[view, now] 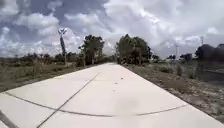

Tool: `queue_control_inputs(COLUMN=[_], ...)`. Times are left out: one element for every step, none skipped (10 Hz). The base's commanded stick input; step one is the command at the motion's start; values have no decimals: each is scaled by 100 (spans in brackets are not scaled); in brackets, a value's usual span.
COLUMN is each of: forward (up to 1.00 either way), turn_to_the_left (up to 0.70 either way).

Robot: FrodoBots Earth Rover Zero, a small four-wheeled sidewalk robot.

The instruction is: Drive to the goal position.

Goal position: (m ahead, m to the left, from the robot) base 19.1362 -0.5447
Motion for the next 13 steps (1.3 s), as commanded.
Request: queue_control_inputs(forward=[85, 85, 85, 85, 85, 85, 85, 85, 85, 85, 85, 85, 85], turn_to_the_left=[-16, -31, -30, -11, 0, 0, 0, 0, 0, 0, 0, 0, 0])
